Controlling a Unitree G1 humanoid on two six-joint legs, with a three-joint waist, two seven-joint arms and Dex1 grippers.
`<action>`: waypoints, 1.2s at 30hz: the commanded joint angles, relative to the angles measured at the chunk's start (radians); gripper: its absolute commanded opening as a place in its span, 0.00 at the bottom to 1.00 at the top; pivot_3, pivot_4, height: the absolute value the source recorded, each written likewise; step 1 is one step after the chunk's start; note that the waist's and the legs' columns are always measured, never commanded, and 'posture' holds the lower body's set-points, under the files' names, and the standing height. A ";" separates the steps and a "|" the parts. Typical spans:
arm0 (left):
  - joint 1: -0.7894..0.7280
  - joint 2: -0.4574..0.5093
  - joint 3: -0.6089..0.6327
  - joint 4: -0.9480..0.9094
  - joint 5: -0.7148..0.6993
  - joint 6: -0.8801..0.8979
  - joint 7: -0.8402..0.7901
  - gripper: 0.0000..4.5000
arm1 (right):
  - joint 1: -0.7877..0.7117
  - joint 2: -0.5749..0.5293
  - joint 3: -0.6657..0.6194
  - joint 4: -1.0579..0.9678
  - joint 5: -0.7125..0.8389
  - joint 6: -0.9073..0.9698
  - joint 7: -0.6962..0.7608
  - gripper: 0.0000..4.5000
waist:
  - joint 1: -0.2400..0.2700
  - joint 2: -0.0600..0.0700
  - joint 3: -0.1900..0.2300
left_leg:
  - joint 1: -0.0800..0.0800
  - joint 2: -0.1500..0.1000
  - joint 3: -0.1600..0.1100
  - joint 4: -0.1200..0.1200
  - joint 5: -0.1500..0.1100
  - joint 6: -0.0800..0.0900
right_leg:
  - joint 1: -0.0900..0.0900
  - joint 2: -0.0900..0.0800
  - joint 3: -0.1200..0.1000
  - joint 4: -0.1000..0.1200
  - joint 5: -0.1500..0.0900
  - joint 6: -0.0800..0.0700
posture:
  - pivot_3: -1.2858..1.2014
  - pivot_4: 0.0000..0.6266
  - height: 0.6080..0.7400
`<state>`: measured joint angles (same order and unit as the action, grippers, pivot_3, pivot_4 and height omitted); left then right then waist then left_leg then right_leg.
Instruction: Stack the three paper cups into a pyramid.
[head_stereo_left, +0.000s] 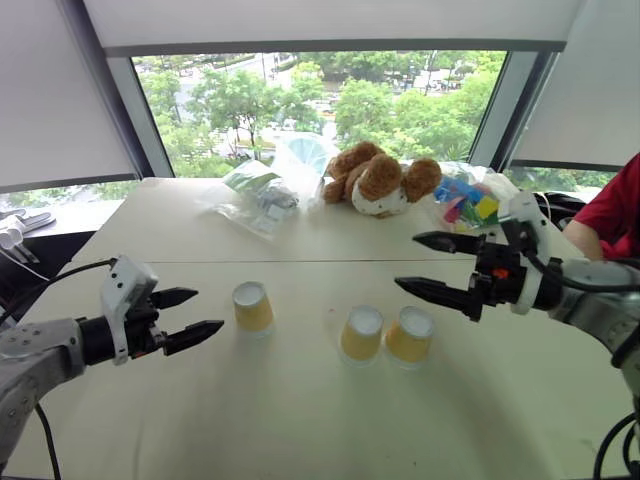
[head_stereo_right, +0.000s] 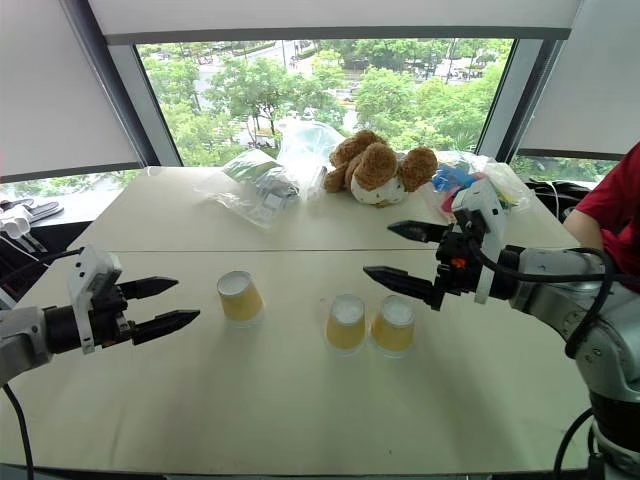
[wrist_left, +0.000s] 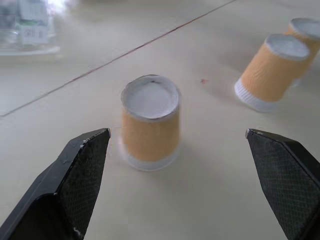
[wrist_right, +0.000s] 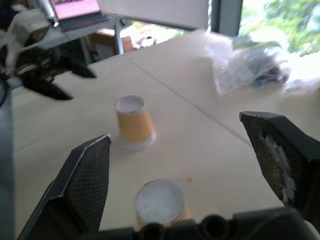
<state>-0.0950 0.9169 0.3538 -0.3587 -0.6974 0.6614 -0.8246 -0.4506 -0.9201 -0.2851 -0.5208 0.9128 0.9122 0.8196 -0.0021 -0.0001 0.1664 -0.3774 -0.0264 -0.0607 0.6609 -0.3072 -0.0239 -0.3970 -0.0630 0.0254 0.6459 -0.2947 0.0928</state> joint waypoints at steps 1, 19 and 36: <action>-0.032 -0.054 -0.099 0.031 0.095 -0.120 -0.014 1.00 | 0.005 -0.016 0.008 -0.067 0.086 0.059 -0.014 1.00 | 0.000 0.000 0.000 | 0.000 0.000 0.000 0.000 0.000 0.000 | 0.000 0.000 0.000 0.000 0.000 0.000 | 0.52 0.24 1.00; -0.288 -0.365 -0.287 0.428 0.320 -0.426 -0.001 0.88 | 0.070 -0.023 0.008 -0.148 0.163 0.083 -0.134 1.00 | 0.014 -0.001 0.000 | -0.013 -0.001 0.000 0.005 0.000 0.000 | -0.012 0.001 -0.001 0.004 0.001 0.001 | 0.52 0.24 1.00; -0.728 -0.408 -0.328 0.401 0.157 -0.218 -0.172 0.51 | 0.189 -0.104 -0.097 -0.121 0.139 0.092 -0.140 1.00 | 0.019 -0.004 0.000 | -0.015 -0.002 -0.001 0.009 0.000 0.000 | -0.011 0.002 -0.004 0.004 0.003 0.004 | 0.52 0.24 1.00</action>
<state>-0.7869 0.5090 0.0461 0.0201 -0.5132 0.4287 -0.9367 -0.2673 -1.0048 -0.3292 -0.6318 1.0511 1.0071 0.6816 0.0173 -0.0045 0.1662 -0.3918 -0.0292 -0.0614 0.6694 -0.3069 -0.0235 -0.4078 -0.0611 0.0218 0.6496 -0.2922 0.0970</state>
